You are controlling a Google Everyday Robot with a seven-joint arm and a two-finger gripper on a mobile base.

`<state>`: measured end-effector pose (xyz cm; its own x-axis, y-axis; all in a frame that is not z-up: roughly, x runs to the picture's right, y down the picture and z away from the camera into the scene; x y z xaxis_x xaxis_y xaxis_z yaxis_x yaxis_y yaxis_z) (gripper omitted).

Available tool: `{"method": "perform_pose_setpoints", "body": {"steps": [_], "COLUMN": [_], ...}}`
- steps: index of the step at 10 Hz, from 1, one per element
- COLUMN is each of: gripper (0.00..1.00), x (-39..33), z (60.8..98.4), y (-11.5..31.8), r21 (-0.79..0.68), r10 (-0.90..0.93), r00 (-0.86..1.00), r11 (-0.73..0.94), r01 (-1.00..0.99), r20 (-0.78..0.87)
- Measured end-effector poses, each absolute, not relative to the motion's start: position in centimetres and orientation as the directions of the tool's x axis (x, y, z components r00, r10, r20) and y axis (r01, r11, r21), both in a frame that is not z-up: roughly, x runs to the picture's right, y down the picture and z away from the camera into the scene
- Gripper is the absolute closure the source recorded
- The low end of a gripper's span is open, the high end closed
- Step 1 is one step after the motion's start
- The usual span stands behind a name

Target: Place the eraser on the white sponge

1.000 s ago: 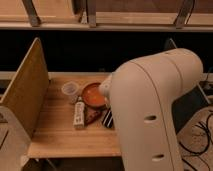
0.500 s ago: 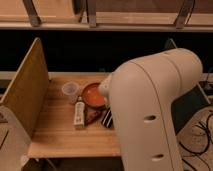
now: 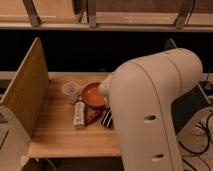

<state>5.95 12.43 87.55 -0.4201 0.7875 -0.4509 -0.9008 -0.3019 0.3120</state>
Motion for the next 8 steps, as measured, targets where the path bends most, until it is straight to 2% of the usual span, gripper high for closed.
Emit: {"method": "perform_pose_setpoints", "body": {"steps": [8], "gripper": [1.00], "x": [7.1], "z": [87.4], "y": [11.5], "r21": [0.322], "r10": [0.786], "r00": [-0.440], "r11": [-0.321], "r01": [-0.891], "r20": [-0.434]}}
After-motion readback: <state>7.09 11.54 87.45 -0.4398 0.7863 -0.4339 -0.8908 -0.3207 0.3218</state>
